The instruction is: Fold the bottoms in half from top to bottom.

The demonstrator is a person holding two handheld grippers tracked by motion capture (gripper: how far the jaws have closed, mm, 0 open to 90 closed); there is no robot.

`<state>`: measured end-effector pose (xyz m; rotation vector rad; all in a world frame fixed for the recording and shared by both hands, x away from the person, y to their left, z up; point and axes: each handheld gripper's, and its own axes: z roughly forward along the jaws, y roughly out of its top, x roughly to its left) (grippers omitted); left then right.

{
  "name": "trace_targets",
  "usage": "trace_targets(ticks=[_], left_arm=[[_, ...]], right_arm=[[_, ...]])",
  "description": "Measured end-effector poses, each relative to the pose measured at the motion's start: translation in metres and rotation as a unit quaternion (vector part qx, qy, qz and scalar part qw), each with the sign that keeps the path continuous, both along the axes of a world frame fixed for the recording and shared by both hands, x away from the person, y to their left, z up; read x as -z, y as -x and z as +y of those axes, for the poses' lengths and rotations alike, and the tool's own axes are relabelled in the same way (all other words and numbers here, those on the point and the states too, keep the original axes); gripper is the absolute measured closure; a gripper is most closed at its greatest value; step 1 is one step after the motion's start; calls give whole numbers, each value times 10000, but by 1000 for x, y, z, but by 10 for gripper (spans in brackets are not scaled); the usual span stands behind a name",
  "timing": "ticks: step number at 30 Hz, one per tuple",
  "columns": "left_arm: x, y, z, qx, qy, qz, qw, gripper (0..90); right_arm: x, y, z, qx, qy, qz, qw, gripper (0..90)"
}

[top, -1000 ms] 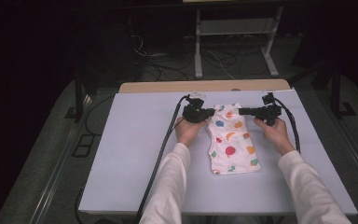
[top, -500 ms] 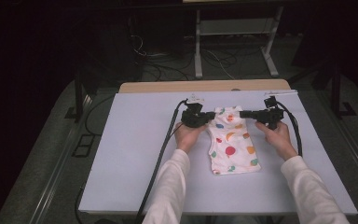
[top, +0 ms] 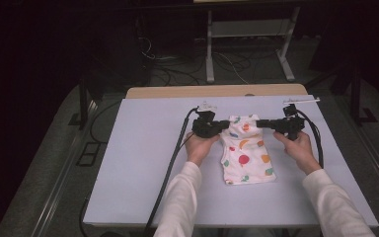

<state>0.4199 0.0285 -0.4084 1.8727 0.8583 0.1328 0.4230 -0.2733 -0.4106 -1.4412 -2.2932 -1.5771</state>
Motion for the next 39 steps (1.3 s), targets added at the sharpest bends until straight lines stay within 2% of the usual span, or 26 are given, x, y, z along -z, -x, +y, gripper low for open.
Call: trace_targets(ticks=[4,13,18,21,23,39], left_arm=[[3,6,0,1,117,53,9999,880],[4,17,0,116,98,120,9998,880],[1,25,1,215,103,75,9997,880],[3,30,2,268,147,161,9994,879],[4,33,3,294,198,138,9993,879],[10,53,5,558,183,68,9983,880]], right_arm=[[0,5,-1,-4,8,26,10000,876],[2,17,-3,-85,68,31,9999,876],[1,24,-5,-100,23,23,9999,876],[2,26,-4,-113,74,59,9999,876],[4,28,-4,-117,46,81,9999,876],[6,47,-3,-210,93,29,9997,876]])
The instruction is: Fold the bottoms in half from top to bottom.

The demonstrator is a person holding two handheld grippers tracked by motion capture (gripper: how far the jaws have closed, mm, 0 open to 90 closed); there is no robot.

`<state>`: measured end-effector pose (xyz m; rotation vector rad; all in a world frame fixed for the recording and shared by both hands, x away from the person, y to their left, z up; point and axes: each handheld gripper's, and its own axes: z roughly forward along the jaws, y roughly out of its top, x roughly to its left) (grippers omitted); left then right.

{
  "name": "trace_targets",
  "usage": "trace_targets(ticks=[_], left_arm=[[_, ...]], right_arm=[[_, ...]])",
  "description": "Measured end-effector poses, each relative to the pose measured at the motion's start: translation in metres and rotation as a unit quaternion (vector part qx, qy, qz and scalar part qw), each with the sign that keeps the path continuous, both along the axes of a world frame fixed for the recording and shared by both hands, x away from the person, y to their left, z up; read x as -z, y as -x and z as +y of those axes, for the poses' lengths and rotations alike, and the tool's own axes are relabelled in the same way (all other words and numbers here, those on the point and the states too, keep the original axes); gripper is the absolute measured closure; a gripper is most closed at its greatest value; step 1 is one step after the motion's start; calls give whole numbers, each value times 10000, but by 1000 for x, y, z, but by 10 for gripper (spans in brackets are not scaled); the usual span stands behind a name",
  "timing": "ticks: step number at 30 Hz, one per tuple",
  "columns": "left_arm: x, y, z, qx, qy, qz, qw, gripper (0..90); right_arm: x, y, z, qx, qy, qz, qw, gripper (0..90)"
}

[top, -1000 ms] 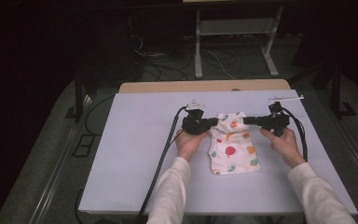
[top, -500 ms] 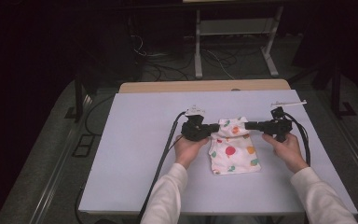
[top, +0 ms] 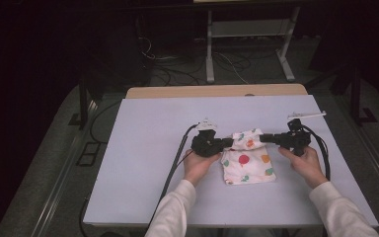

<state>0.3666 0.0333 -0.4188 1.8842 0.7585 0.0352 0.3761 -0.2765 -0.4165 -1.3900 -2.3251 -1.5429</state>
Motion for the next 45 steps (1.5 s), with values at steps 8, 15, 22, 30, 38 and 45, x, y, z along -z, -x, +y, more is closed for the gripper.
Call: trace_targets(ticks=[8,15,22,30,38,45], left_arm=[[4,9,-2,177,-72,26,9998,880],[3,15,-6,290,-195,73,9994,879],[3,19,-7,349,-201,186,9990,880],[12,23,-4,428,-322,290,9981,879],[14,27,-4,563,-458,240,9971,879],[16,32,-5,626,-523,191,9965,879]], right_arm=[[5,10,-2,-29,3,53,10000,876],[8,21,-5,-2,35,99,9999,876],[10,28,-6,5,68,127,9999,876],[14,34,-3,-110,148,267,9995,875],[16,38,-1,-153,253,382,9988,874],[18,44,0,-157,350,426,9984,870]])
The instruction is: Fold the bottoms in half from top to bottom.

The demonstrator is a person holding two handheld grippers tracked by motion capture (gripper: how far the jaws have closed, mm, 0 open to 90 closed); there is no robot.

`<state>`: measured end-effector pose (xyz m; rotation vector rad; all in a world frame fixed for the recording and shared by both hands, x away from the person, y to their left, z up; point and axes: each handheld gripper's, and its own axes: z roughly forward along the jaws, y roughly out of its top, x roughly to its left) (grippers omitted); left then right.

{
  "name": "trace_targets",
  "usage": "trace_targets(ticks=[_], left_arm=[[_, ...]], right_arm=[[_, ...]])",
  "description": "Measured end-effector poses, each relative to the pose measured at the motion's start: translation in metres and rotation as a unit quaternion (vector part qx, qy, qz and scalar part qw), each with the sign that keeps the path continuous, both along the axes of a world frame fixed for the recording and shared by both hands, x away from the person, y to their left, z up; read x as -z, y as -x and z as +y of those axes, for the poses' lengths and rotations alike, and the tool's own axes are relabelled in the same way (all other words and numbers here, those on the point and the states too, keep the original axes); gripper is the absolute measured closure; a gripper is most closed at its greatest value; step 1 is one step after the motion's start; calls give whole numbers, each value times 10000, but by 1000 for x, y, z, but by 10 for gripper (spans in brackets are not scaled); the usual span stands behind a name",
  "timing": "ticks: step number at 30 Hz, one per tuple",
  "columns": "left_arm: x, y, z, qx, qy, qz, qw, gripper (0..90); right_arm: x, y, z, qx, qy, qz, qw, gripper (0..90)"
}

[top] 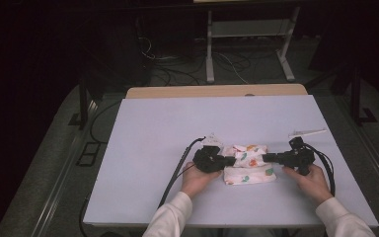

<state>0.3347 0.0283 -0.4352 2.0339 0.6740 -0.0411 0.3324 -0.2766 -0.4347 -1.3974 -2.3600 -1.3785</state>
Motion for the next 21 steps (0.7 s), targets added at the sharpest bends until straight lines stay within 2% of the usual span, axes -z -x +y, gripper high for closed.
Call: trace_targets(ticks=[3,5,8,12,15,21], left_arm=[[3,2,-2,41,-6,-33,10000,880],[4,3,-3,74,-35,-66,9999,880],[4,4,-3,114,-58,-97,9999,879],[5,4,-3,154,-54,-168,9997,879],[5,5,-3,210,-76,-240,9995,880],[6,6,-4,256,-66,-291,9992,879]], right_arm=[[0,0,-2,58,-78,69,9999,832],[-1,1,-3,153,-59,39,9999,741],[-3,1,-4,183,-75,37,9998,661],[-7,-1,-6,197,-179,19,9996,617],[-12,-4,-5,214,-169,11,9996,656],[-19,-13,1,202,-215,36,9996,858]])
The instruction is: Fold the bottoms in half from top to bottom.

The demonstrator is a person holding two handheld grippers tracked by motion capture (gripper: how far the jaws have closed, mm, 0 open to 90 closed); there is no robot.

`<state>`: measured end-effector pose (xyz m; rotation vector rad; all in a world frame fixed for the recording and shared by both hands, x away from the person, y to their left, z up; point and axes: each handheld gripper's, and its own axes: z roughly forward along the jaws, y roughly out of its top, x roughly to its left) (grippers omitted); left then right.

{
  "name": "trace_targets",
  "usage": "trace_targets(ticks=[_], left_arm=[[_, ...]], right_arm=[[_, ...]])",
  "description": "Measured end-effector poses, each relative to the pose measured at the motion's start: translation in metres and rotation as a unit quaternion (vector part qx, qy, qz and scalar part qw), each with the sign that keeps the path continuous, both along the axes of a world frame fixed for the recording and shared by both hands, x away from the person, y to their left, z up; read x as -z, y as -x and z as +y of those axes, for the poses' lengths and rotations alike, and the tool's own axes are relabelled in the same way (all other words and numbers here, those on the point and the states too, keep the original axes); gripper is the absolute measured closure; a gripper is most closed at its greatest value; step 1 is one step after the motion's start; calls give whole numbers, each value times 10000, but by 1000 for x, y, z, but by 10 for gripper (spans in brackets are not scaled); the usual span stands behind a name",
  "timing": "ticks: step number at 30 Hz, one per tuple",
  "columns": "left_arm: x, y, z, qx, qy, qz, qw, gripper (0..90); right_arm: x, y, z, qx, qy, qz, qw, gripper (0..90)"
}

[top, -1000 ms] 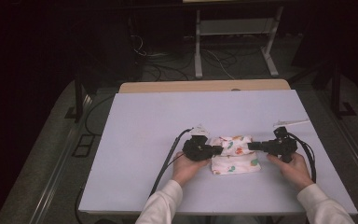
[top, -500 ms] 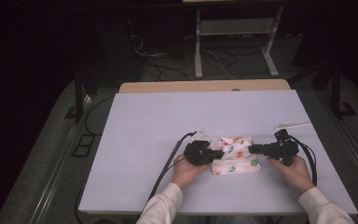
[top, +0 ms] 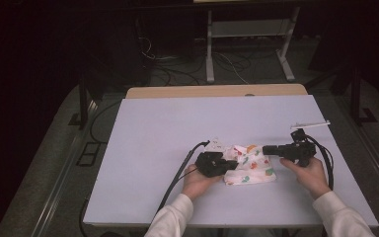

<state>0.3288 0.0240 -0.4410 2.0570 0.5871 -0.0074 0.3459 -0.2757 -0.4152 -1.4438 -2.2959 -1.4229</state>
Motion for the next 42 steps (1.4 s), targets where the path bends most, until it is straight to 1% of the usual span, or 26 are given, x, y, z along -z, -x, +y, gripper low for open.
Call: trace_targets(ticks=[1,6,8,10,11,13,17,20,22,24,25,28,31,36,38,41,42], left_arm=[[0,0,0,3,-8,5,10000,880],[0,0,0,1,5,-3,10000,880],[0,0,0,4,9,-6,10000,879],[1,0,0,-12,17,0,10000,879],[1,0,-1,-17,23,12,10000,879],[1,0,-2,-29,53,29,10000,879],[2,0,-2,-6,15,47,10000,879],[2,-1,-2,-13,4,50,10000,879],[2,-1,-1,-18,4,40,10000,879],[2,-1,-1,-12,-11,33,10000,879],[2,-1,-1,-2,-20,29,10000,879],[3,-1,-2,3,-16,44,10000,879],[3,-1,-2,7,-9,34,10000,879],[3,-1,-2,16,-25,37,10000,879],[3,-1,-2,24,-41,31,10000,878],[3,0,-2,46,-82,12,10000,878],[3,0,-2,56,-93,17,9999,878]], right_arm=[[-1,-3,2,3,-12,10,10000,883],[-6,-14,9,35,100,87,9999,888],[-9,-18,13,38,129,155,9998,888],[-11,-23,18,17,210,215,9995,889],[-11,-25,20,-6,241,298,9993,889],[-12,-29,25,-19,328,379,9987,889],[-8,-37,36,-121,485,579,9971,889],[-3,-41,43,-208,545,723,9957,889],[-1,-42,48,-222,658,742,9948,889],[2,-43,51,-257,677,805,9941,889],[3,-44,52,-256,742,814,9936,889],[6,-46,54,-269,752,875,9930,889],[9,-48,58,-330,865,953,9911,889],[10,-50,63,-446,1001,1000,9889,889],[10,-51,65,-494,1045,1061,9876,889],[12,-53,71,-665,1236,1137,9835,889],[13,-53,72,-684,1231,1200,9827,889]])
